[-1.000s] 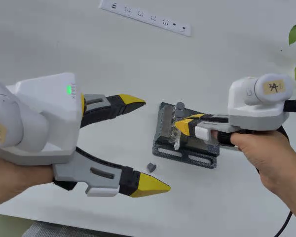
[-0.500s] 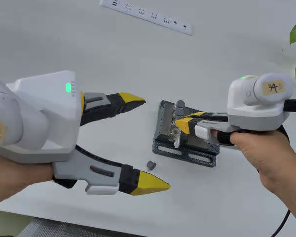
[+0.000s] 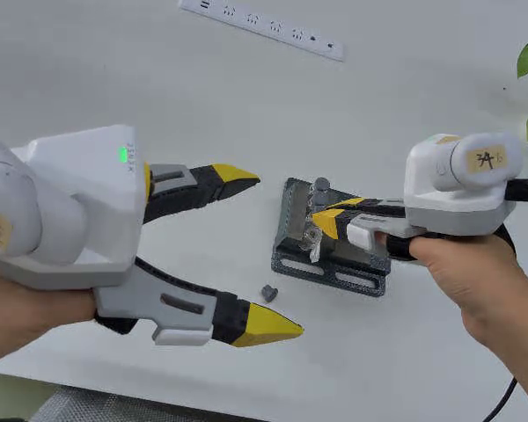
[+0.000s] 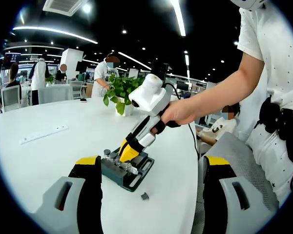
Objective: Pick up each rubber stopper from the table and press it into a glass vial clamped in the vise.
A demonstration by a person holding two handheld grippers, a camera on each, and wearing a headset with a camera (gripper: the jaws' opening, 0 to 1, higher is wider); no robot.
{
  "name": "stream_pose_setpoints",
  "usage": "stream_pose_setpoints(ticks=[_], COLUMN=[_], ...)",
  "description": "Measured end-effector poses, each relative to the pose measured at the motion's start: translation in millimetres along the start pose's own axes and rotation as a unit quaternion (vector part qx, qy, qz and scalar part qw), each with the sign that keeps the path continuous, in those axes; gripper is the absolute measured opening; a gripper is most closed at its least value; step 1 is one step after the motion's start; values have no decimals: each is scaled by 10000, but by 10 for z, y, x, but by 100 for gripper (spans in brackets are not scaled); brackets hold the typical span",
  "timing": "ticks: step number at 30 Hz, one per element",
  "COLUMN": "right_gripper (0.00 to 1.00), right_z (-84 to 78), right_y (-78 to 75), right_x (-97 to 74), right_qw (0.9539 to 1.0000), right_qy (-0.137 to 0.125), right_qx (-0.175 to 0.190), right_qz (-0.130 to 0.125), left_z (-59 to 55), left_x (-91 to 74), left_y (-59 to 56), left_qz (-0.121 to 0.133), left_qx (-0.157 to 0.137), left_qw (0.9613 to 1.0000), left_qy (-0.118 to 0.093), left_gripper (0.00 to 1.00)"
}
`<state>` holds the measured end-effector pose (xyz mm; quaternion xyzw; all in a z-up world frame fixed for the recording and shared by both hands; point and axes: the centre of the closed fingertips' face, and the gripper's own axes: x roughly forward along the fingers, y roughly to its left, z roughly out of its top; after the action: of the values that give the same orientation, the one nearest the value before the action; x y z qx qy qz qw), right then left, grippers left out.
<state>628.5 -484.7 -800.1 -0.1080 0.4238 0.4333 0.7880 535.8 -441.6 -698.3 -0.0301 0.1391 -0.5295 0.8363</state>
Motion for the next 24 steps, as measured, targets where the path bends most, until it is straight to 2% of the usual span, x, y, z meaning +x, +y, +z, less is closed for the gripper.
stream_pose_setpoints(ticks=[14,17,24], right_gripper=[6,6,6], right_z=[4,59,26], right_y=[-9,-28,-38], right_x=[0,-31,-51], right_qw=[9999,9996,9996], right_qy=[-48,-178,-146], right_qx=[96,213,225], right_qz=[45,52,98], left_z=[0,3,8], left_x=[-9,-9,5], left_y=[2,4,-2], left_qz=[6,8,-12], left_qx=[0,-3,-1], left_qw=[10000,10000,10000], left_qy=[-5,-6,-14], left_gripper=[84,84,84])
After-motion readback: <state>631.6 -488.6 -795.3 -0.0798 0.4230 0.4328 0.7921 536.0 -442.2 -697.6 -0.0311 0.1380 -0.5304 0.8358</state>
